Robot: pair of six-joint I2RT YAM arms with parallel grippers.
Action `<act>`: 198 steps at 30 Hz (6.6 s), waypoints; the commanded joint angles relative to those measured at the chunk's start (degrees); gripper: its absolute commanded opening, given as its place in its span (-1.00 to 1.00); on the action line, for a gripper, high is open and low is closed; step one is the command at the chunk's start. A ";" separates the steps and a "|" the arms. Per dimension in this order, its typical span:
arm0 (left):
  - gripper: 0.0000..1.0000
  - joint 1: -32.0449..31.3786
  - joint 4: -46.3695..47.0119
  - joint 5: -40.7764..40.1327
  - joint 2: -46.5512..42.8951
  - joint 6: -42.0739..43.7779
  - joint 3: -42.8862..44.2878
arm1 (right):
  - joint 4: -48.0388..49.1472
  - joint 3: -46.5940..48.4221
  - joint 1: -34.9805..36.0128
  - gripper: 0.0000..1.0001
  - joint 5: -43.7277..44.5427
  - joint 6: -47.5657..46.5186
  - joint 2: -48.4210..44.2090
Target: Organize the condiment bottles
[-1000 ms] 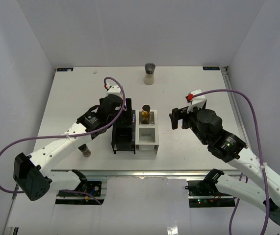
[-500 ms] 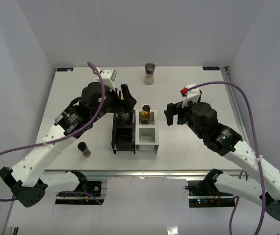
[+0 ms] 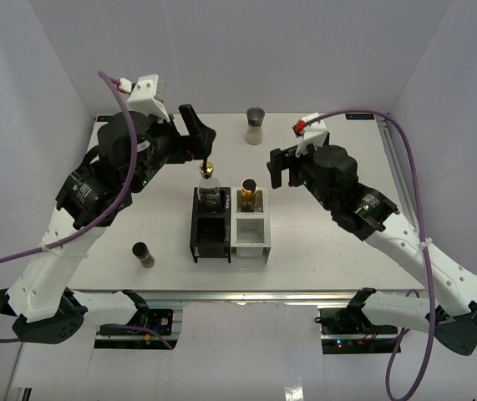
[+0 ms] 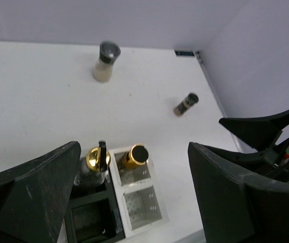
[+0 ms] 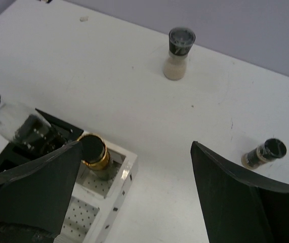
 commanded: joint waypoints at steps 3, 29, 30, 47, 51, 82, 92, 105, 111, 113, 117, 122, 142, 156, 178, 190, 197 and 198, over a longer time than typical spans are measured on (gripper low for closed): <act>0.96 7.27 -5.81 -4.85 7.26 -0.92 10.43 | 3.29 15.29 -4.94 0.86 -3.85 -2.92 11.78; 0.96 38.64 19.22 20.18 1.64 -6.86 -32.63 | 17.60 46.95 -23.16 0.80 -25.95 -10.40 59.25; 0.96 38.64 19.83 20.23 1.19 -6.78 -33.61 | 18.19 47.45 -23.16 0.80 -25.49 -11.16 60.45; 0.96 38.64 25.27 21.05 0.05 -5.87 -40.82 | 30.05 50.11 -24.21 0.80 -31.75 -10.38 73.32; 0.96 38.64 25.00 20.94 0.21 -5.78 -40.83 | 31.14 49.99 -24.21 0.81 -32.67 -9.72 74.81; 0.96 38.64 25.86 21.50 -1.62 -5.93 -42.09 | 38.22 45.81 -24.30 -0.48 -32.82 -13.05 74.41; 0.96 38.64 24.07 21.49 -1.36 -5.11 -40.28 | 46.47 31.29 -24.36 -0.85 -29.23 -17.23 57.99; 0.96 38.64 18.43 26.13 -4.50 -4.95 -35.22 | 40.50 16.09 -24.34 -0.85 -27.97 -16.11 28.56; 0.96 38.64 17.83 29.66 -10.92 -6.85 -36.60 | 32.98 1.03 -24.22 -0.85 -36.74 -12.63 9.73; 0.96 38.64 16.79 29.90 -12.46 -6.98 -36.69 | 31.20 -2.34 -24.19 -0.85 -41.09 -11.31 3.44; 0.96 38.64 12.60 26.57 -12.99 -6.87 -35.46 | 26.52 -6.74 -23.92 -0.85 -46.55 -9.09 -3.75; 0.94 38.64 3.63 13.08 -13.31 -10.54 -36.00 | 24.84 -11.56 -23.51 -0.85 -51.29 -5.49 -9.81; 0.86 38.64 -9.94 2.57 -21.20 -22.16 -48.63 | 28.73 -19.67 -3.74 -0.85 -46.47 -3.22 -11.12; 0.69 38.64 -10.76 4.23 -23.94 -25.60 -53.30 | 36.40 -24.29 -3.30 -0.85 -46.84 -3.44 -7.87; 0.71 38.64 -10.33 3.82 -18.86 -30.76 -57.13 | 49.31 -34.94 -3.12 -0.82 -45.66 -5.90 -3.49; 0.70 38.64 -9.98 3.69 -17.48 -31.01 -57.33 | 52.19 -38.95 -2.75 -0.40 -44.37 -6.58 -1.59; 0.70 38.64 -12.08 2.28 -16.38 -32.28 -56.90 | 52.48 -40.22 -2.24 -0.16 -43.85 -7.18 -0.72; 0.70 38.64 -13.22 2.04 -16.00 -32.57 -56.71 | 52.39 -40.27 -2.24 -0.14 -43.75 -7.18 -0.68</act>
